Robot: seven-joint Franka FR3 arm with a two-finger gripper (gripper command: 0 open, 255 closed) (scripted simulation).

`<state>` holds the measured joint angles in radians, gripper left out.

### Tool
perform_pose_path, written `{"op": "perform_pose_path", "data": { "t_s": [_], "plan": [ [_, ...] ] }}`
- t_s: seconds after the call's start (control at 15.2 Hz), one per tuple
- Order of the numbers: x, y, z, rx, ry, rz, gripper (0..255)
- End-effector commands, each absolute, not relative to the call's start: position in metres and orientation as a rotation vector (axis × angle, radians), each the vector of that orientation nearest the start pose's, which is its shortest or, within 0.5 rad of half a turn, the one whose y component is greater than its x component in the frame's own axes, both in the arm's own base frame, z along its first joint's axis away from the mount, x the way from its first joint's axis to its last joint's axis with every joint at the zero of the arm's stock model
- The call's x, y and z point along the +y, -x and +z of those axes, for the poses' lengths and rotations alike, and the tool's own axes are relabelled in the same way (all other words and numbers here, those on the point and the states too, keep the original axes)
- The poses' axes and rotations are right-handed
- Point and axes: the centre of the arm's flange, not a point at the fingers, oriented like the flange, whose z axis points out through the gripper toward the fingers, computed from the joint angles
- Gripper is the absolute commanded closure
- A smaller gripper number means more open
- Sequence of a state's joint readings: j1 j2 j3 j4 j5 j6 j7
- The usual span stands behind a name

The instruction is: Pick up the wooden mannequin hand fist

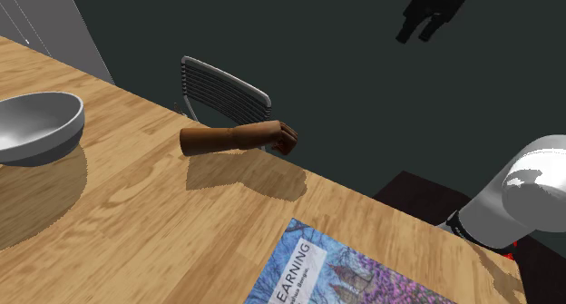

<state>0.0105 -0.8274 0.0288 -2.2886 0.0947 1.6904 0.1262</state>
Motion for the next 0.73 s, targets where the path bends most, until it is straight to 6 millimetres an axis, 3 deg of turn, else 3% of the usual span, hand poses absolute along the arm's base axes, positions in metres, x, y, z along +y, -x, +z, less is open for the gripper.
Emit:
{"op": "perform_pose_path", "data": {
  "t_s": [0.0,0.66],
  "plan": [
    [0.025,-0.305,0.647,0.143,3.028,-0.339,0],
    [0.120,-0.412,0.618,-0.329,3.036,-0.119,0]
  ]
}}
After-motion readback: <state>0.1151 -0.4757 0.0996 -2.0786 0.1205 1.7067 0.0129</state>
